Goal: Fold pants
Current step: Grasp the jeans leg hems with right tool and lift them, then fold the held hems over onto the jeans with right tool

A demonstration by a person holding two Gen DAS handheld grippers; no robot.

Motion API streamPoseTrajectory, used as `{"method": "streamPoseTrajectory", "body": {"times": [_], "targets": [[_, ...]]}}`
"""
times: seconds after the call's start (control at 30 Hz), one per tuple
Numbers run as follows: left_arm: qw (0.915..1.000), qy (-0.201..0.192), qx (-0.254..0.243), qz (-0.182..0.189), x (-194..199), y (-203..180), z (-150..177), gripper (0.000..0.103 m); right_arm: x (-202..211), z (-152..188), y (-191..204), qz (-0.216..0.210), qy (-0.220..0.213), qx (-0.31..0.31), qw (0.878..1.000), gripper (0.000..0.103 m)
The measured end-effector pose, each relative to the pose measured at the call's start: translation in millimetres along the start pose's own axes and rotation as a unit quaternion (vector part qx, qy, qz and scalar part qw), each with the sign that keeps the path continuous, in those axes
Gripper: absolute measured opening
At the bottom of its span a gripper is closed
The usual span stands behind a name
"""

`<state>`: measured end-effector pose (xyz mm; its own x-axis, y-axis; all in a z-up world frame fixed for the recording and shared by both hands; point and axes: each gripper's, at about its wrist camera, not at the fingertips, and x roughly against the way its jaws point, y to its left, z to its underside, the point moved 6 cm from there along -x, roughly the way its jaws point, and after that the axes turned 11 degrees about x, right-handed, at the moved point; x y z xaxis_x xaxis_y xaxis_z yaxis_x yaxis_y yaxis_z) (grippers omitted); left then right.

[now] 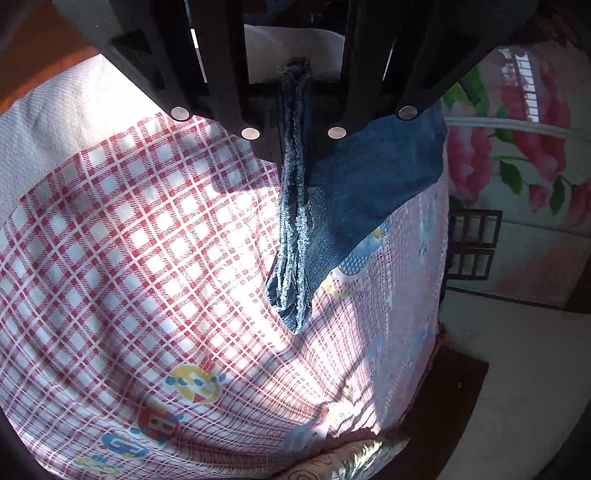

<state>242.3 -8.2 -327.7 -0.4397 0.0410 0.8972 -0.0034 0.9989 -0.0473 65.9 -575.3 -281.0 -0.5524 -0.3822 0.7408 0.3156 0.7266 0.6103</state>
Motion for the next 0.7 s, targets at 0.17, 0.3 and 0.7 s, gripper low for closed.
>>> {"method": "streamPoseTrajectory", "body": {"times": [0.17, 0.3, 0.7], "targets": [[1.0000, -0.002, 0.005, 0.005, 0, 2, 0, 0.094, 8, -4, 36, 0.065, -0.009, 0.031, 0.997, 0.006], [0.9998, -0.004, 0.014, 0.014, 2, 4, 1, 0.094, 12, -7, 90, 0.089, -0.017, 0.076, 0.993, 0.006], [0.9984, -0.004, 0.035, 0.045, 10, 11, 2, 0.095, -80, 30, 251, 0.098, 0.046, 0.209, 0.972, 0.006]]}}
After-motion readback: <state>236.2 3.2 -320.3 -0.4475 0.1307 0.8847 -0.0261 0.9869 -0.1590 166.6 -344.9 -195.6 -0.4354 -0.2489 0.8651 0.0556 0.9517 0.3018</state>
